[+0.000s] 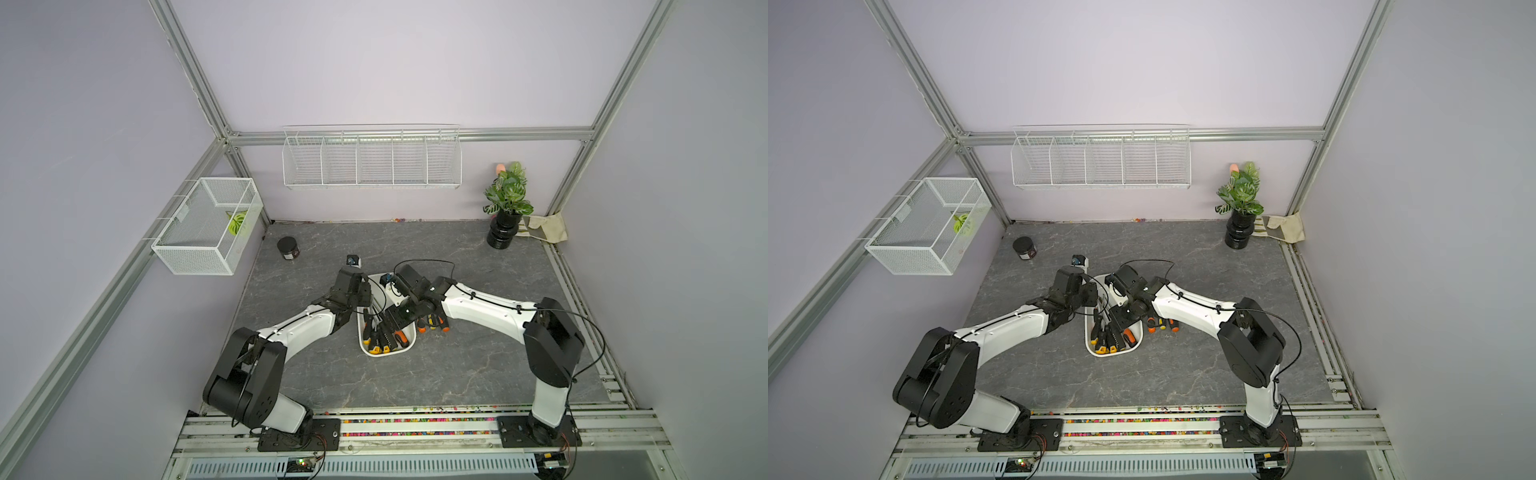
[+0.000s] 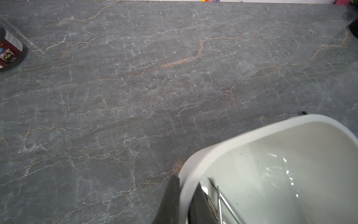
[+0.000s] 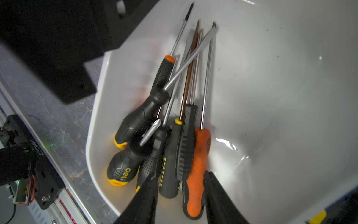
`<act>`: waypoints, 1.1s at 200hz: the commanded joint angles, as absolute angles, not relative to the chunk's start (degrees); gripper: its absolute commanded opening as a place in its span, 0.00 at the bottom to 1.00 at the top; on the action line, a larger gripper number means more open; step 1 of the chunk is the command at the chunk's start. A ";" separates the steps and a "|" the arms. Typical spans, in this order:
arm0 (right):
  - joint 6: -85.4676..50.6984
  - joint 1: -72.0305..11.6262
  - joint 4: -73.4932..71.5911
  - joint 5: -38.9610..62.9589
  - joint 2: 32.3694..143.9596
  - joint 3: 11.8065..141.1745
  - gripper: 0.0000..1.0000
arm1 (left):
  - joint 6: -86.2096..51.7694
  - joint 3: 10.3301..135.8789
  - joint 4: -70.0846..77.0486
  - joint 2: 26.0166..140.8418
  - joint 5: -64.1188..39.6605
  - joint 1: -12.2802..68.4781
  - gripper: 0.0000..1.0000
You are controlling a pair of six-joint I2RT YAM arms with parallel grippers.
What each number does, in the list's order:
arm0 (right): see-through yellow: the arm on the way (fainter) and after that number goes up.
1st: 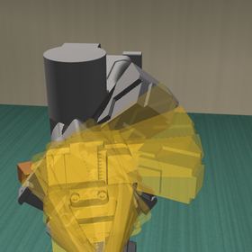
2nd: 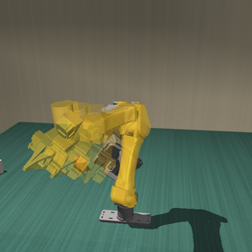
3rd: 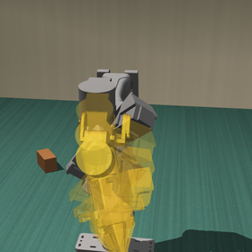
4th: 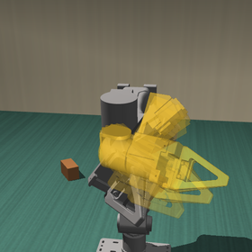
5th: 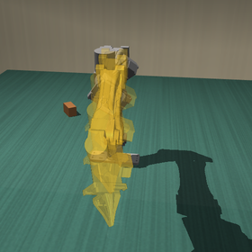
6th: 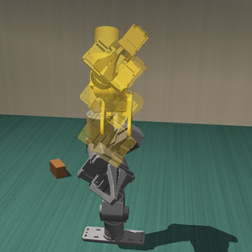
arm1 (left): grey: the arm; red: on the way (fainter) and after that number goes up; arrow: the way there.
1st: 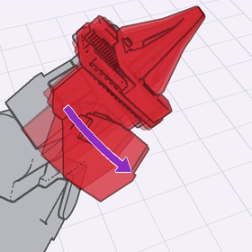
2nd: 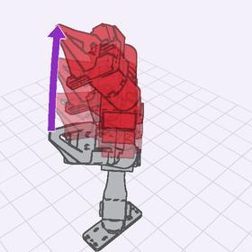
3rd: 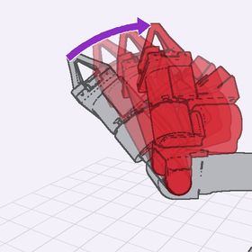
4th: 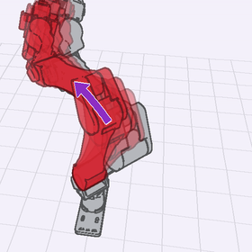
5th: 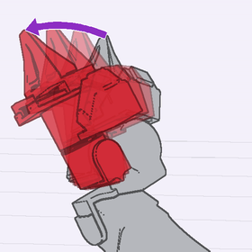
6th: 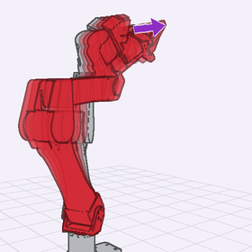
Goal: Take out the screwdriver from the storage box
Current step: Pick up the screwdriver from the storage box.
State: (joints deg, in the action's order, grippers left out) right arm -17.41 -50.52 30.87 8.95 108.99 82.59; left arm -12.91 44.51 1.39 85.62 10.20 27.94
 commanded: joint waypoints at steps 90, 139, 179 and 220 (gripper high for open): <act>-16.97 -48.15 30.34 12.48 118.11 89.08 0.42 | -12.92 44.77 1.28 85.25 10.28 28.58 0.00; -16.71 -48.16 30.97 13.03 120.59 90.67 0.41 | -12.92 44.82 1.14 85.19 10.44 28.58 0.00; -15.82 -48.16 34.53 11.05 122.50 92.59 0.36 | -12.91 45.01 1.19 85.57 10.43 28.57 0.00; -15.31 -47.99 37.73 9.80 124.61 95.10 0.34 | -12.82 45.17 1.05 85.58 10.63 28.57 0.00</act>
